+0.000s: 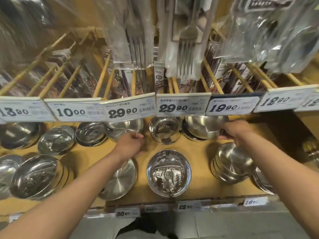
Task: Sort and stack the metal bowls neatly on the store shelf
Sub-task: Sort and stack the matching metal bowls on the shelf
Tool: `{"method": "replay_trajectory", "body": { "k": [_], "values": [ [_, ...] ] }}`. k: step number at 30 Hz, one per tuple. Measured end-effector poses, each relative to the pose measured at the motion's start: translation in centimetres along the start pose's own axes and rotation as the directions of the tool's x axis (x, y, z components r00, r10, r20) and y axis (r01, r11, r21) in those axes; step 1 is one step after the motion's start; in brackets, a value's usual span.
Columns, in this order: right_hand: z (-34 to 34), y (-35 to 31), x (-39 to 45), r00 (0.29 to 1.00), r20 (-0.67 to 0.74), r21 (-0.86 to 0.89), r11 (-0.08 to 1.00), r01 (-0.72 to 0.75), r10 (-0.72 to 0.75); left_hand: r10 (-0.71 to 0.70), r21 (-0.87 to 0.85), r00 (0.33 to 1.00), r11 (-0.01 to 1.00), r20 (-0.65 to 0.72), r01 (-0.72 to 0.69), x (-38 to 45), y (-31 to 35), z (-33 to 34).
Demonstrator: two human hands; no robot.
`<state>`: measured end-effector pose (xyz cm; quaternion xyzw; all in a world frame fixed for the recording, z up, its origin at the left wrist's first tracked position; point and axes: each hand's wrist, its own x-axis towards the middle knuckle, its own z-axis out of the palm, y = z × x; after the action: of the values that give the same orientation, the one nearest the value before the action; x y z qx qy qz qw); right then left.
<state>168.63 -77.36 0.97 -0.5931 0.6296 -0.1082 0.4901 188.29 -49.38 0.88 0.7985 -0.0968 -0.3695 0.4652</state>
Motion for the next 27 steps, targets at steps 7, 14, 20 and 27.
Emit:
{"method": "replay_trajectory", "body": {
  "k": [7, 14, 20, 27],
  "values": [
    [-3.3, 0.6, -2.8, 0.999, -0.006, -0.006, 0.999, 0.042, -0.042, -0.229, -0.11, 0.961, 0.963, 0.156, 0.248, 4.3, 1.1, 4.6],
    [-5.6, 1.1, -8.2, 0.999, 0.035, 0.111, 0.993, 0.037, -0.041, -0.305, -0.088, 0.942, 0.944, 0.137, 0.318, 7.0, 1.0, 7.4],
    [-6.4, 2.1, -10.8, 0.994, 0.105, 0.23, 0.973, 0.011, -0.036, -0.33, -0.074, 0.929, 0.935, 0.166, 0.345, 7.1, 1.8, 7.4],
    [-6.7, 3.8, -10.3, 0.99, 0.132, 0.262, 0.965, 0.002, -0.038, -0.325, -0.05, 0.925, 0.939, 0.198, 0.341, 6.0, 3.0, 7.2]
  ]
}}
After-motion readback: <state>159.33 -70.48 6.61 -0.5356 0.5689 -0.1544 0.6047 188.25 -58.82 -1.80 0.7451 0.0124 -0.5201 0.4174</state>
